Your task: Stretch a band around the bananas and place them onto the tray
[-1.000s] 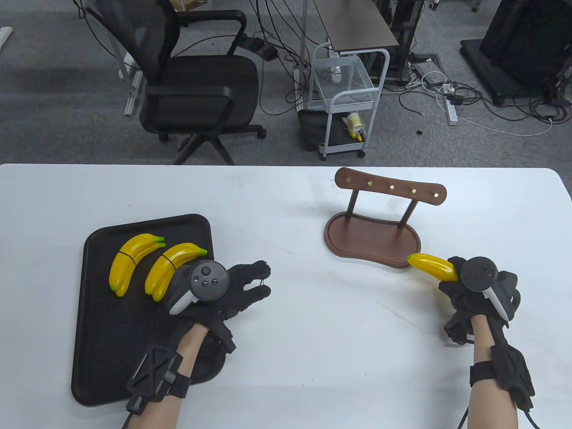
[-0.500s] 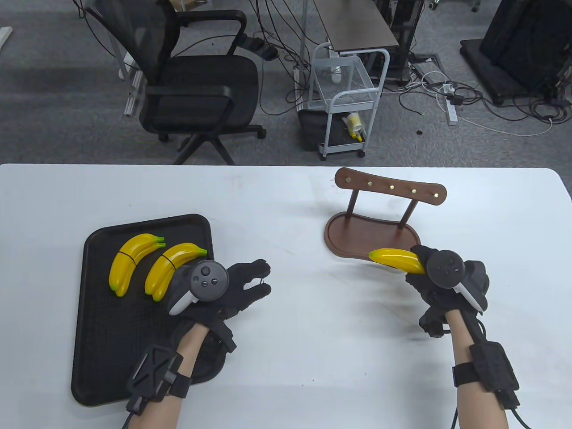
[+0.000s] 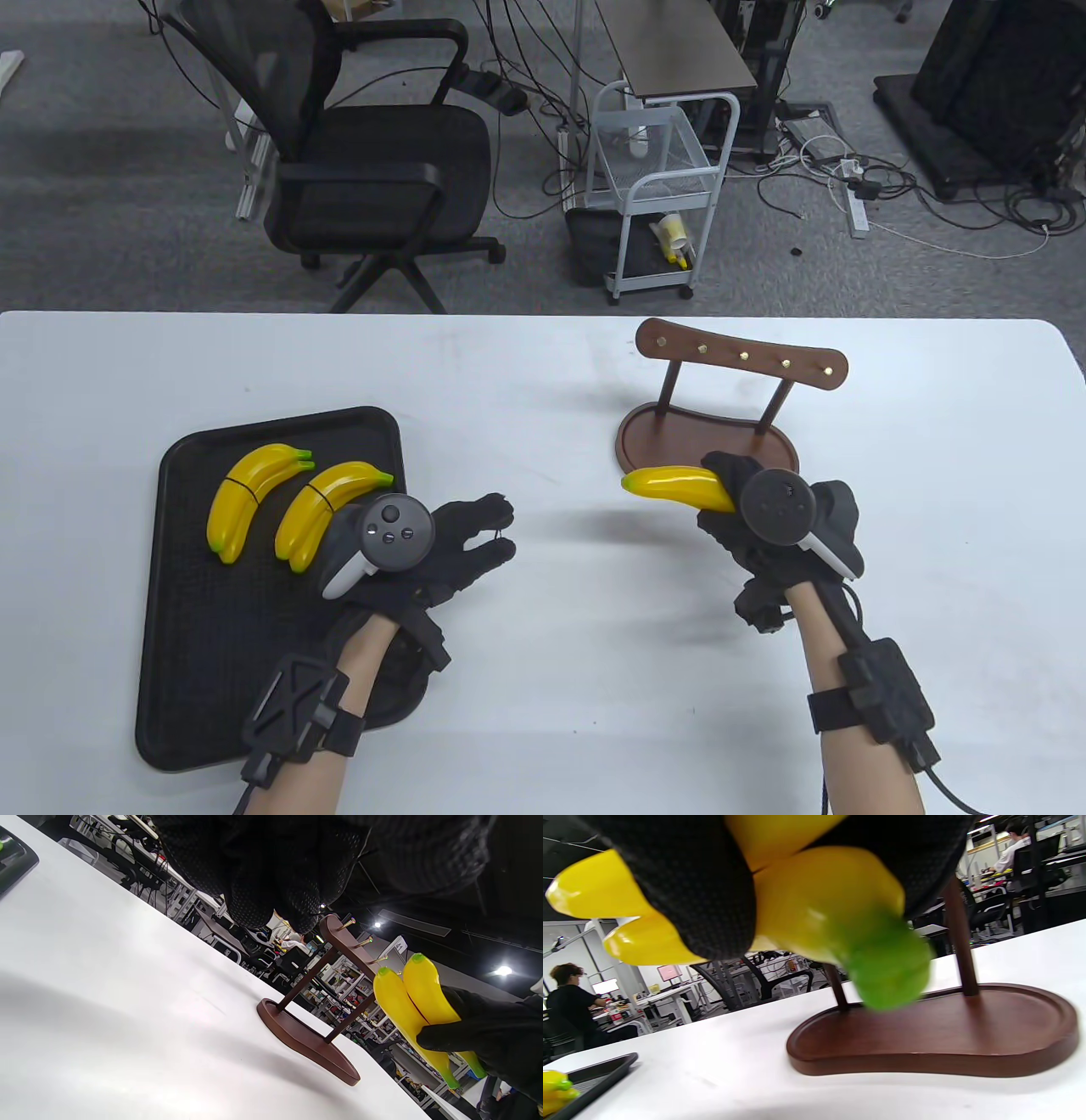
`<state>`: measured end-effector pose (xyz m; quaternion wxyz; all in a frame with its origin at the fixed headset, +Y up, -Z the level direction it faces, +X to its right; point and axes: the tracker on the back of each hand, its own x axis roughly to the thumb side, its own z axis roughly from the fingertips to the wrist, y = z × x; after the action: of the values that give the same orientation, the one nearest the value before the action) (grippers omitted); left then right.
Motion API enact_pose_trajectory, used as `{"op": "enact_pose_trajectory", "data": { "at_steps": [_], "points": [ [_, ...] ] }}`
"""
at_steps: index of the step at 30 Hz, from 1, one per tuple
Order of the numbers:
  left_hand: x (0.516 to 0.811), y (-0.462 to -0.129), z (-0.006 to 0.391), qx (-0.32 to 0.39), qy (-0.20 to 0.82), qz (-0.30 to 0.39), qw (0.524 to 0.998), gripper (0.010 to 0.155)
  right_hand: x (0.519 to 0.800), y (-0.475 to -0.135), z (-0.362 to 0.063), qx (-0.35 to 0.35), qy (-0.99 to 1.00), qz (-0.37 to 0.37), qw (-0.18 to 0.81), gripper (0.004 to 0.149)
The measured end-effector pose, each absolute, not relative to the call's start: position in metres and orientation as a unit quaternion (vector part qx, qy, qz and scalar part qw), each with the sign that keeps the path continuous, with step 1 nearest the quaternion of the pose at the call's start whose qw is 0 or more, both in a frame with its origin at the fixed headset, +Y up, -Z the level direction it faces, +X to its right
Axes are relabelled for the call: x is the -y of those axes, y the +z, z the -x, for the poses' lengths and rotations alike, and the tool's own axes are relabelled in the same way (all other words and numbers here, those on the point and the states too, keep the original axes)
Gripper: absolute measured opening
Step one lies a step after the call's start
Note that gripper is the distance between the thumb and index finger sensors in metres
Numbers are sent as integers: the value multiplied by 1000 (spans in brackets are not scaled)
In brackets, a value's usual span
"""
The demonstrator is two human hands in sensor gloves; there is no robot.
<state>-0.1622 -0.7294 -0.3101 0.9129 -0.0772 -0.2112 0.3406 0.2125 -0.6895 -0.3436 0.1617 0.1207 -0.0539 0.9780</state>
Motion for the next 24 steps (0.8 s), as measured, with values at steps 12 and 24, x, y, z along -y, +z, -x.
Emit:
{"op": "enact_pose_trajectory", "data": {
  "at_steps": [12, 24],
  "points": [
    [730, -310, 160, 213, 361, 89, 904, 66, 691, -339, -152, 47, 965, -185, 179, 69],
    [732, -311, 160, 222, 394, 109, 885, 72, 697, -327, -119, 41, 958, -230, 167, 69]
  ]
}}
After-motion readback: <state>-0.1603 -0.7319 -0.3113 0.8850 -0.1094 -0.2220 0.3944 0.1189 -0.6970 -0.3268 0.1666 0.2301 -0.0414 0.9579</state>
